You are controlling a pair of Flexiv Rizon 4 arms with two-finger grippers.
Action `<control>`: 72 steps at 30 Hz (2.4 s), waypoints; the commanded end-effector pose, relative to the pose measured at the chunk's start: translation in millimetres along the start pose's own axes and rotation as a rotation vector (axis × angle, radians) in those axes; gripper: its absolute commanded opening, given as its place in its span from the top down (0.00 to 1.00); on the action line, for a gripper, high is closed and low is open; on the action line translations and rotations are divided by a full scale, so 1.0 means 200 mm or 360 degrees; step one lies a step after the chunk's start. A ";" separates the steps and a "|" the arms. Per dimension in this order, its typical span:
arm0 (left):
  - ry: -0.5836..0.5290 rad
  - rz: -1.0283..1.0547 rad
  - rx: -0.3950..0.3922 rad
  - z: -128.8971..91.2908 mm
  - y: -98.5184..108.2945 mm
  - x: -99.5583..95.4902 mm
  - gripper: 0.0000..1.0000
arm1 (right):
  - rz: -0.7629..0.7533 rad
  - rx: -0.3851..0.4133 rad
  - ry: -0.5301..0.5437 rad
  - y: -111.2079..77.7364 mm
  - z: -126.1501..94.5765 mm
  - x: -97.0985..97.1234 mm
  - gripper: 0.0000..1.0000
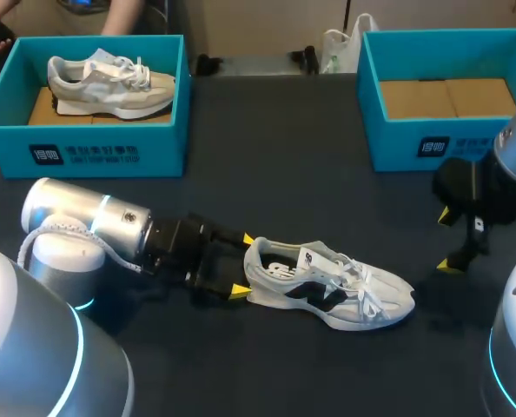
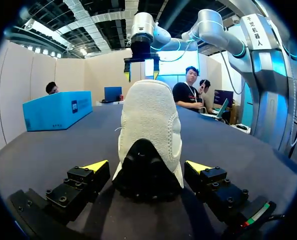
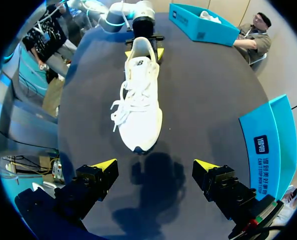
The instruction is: Take the shoe out of the shoebox, open the shoe tongue, remove and reinsert the insole, then place the shoe into the shoebox
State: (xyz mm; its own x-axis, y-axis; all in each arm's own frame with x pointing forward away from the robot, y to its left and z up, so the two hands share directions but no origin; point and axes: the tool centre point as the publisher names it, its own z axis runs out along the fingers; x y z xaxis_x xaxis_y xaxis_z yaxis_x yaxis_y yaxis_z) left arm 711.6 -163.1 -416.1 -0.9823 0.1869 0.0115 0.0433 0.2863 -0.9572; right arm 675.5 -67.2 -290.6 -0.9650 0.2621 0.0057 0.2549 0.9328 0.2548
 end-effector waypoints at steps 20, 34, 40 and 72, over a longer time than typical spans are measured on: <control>0.0118 -0.0065 0.0066 0.10 0.00 -0.03 0.00 | 0.0001 0.0005 -0.0003 0.00 0.00 0.00 0.00; 0.0170 -0.0061 0.0088 0.14 -0.01 0.01 0.00 | 0.0001 0.0005 -0.0003 0.00 0.00 0.00 0.00; 0.0170 -0.0059 0.0106 0.16 -0.02 0.00 0.00 | 0.0001 0.0005 -0.0003 0.00 0.00 0.00 0.00; 0.0148 -0.0058 0.0134 0.26 -0.04 0.03 1.00 | 0.0001 0.0005 -0.0003 0.00 0.00 0.00 0.00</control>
State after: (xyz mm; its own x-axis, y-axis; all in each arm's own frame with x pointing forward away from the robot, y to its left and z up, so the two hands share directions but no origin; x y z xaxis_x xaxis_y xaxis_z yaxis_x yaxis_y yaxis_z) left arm 697.9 -209.9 -422.8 -0.9590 0.2734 0.0742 -0.0141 0.2155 -0.9764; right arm 675.4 -67.1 -290.6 -0.9650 0.2621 0.0057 0.2549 0.9328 0.2548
